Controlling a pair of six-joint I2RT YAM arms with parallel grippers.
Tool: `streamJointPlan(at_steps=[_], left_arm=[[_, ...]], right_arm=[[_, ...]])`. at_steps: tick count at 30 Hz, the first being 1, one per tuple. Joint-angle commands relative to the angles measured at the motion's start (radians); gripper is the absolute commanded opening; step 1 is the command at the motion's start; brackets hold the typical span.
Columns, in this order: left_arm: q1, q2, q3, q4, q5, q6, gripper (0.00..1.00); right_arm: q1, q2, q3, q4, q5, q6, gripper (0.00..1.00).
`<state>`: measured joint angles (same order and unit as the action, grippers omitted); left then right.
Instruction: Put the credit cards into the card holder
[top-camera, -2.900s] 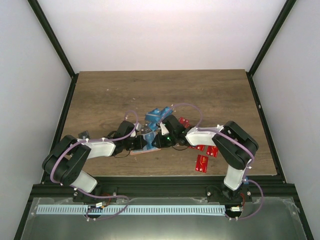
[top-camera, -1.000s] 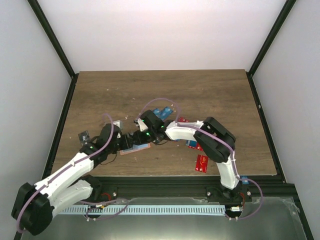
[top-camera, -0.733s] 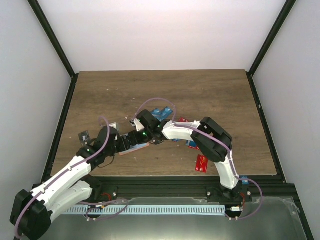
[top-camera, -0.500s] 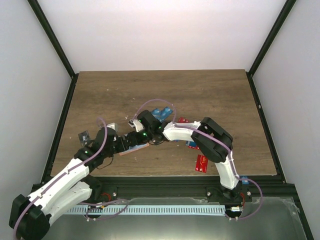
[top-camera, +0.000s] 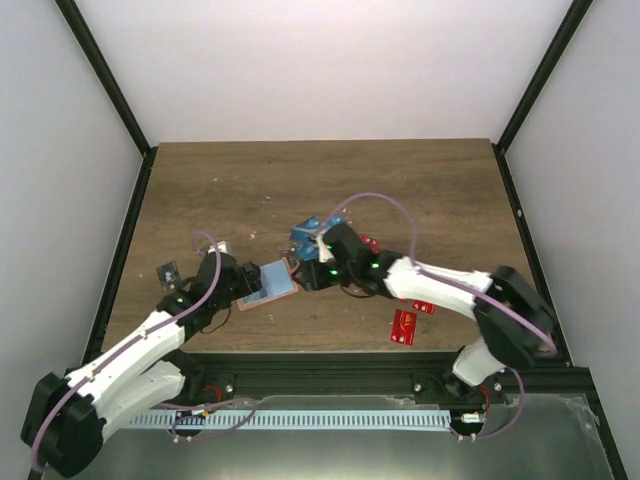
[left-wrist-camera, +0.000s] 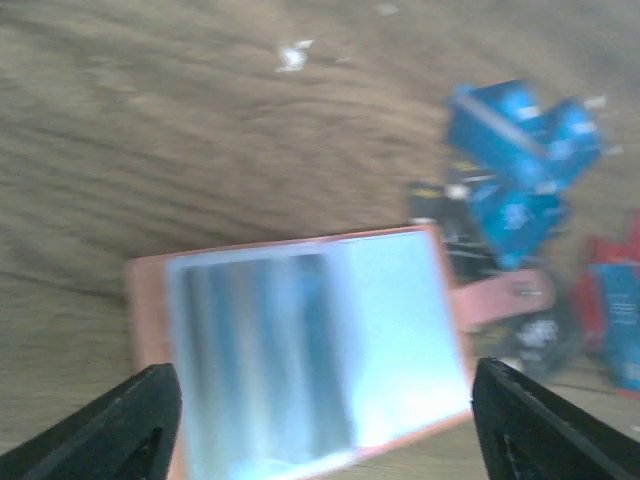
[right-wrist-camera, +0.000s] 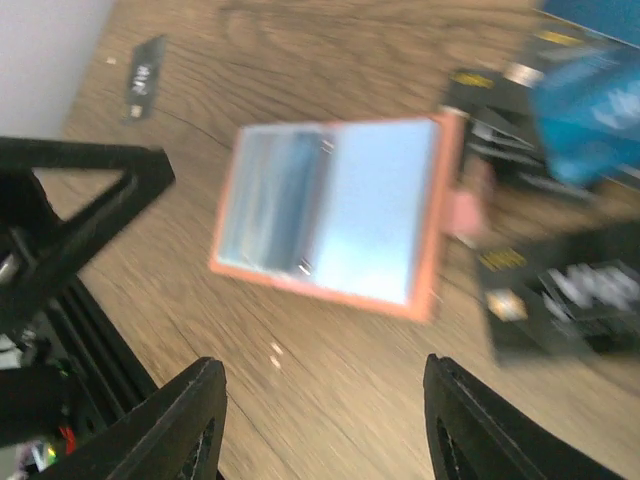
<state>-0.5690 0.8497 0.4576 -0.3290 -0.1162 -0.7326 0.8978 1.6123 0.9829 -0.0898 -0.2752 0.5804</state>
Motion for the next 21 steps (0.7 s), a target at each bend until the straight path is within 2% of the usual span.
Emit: streamJointPlan(at_steps=[1, 7, 13, 16, 21], left_arm=[[0.024, 0.057, -0.044, -0.021, -0.218, -0.042, 0.85], [0.038, 0.149, -0.057, 0.055, -0.177, -0.008, 1.00], [0.042, 0.296, -0.047, 0.168, -0.049, 0.078, 1.00], [0.041, 0.379, -0.016, 0.174, -0.009, 0.114, 1.00], [0.042, 0.444, 0.003, 0.162, 0.022, 0.113, 0.98]], right_arm=[[-0.042, -0.210, -0.161, -0.131, 0.137, -0.012, 0.57], [-0.075, -0.413, -0.323, -0.211, 0.261, 0.033, 0.69], [-0.089, -0.484, -0.366, -0.329, 0.412, 0.127, 0.82], [-0.092, -0.492, -0.355, -0.429, 0.487, 0.203, 0.89], [-0.097, -0.500, -0.314, -0.549, 0.504, 0.297, 0.98]])
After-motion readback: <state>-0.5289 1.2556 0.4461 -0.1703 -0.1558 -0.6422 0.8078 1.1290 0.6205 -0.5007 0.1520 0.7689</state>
